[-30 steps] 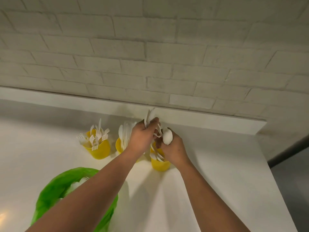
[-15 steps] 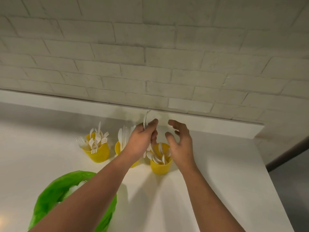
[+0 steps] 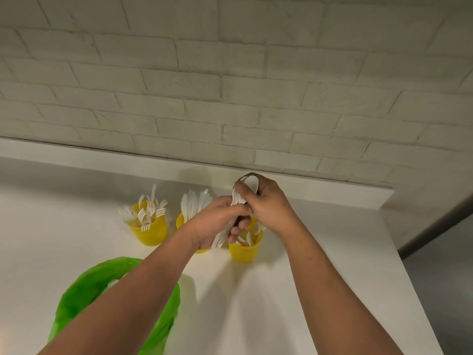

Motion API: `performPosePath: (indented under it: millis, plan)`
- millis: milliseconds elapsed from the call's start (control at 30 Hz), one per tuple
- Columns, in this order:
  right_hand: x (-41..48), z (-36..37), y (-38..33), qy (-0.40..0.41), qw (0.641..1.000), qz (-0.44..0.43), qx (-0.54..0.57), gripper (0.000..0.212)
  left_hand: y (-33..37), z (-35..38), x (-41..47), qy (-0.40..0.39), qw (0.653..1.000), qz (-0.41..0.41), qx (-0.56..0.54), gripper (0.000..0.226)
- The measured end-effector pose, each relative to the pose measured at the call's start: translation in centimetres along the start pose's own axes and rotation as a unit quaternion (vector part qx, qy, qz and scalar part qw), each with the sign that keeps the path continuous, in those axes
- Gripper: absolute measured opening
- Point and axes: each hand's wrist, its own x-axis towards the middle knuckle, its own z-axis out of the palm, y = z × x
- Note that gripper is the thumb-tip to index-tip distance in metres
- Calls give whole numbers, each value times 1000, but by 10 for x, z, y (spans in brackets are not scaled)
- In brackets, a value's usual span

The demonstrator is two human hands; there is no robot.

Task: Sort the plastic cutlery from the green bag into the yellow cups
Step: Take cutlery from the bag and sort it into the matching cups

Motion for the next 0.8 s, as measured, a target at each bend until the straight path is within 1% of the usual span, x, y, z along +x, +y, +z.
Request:
performPosePath:
  millis: [100, 167, 233, 333, 367, 433, 500, 600, 700, 800]
  plan:
    - [1, -3, -1, 55, 998, 9, 21, 23, -2, -3, -4, 50, 993, 52, 94, 26]
    - [2, -7, 0, 88, 994, 19, 64, 22, -7, -4, -6, 95, 982, 83, 144, 29]
    - [1, -8, -2, 101, 985, 33, 138, 18, -13, -5, -6, 129, 975, 104, 145, 30]
    - [-3, -2, -6, 122, 962, 60, 239, 16, -19, -1, -4, 142, 971, 130, 140, 32]
    - [-4, 0, -5, 134, 958, 66, 244, 18, -20, 1, -4, 146, 971, 130, 140, 33]
    - [-7, 1, -4, 144, 962, 65, 222, 21, -21, 5, -4, 150, 973, 127, 122, 33]
    - [-8, -2, -2, 127, 968, 64, 208, 21, -22, 6, -5, 140, 977, 129, 96, 32]
    - [-8, -13, -2, 65, 977, 55, 198, 16, -20, 2, -8, 112, 983, 130, 67, 30]
    - [-5, -23, -9, 13, 978, 43, 205, 14, -15, -2, -10, 79, 989, 113, 61, 30]
    - [-3, -25, -16, -2, 976, 61, 209, 31, -8, -2, -8, 47, 991, 91, 82, 31]
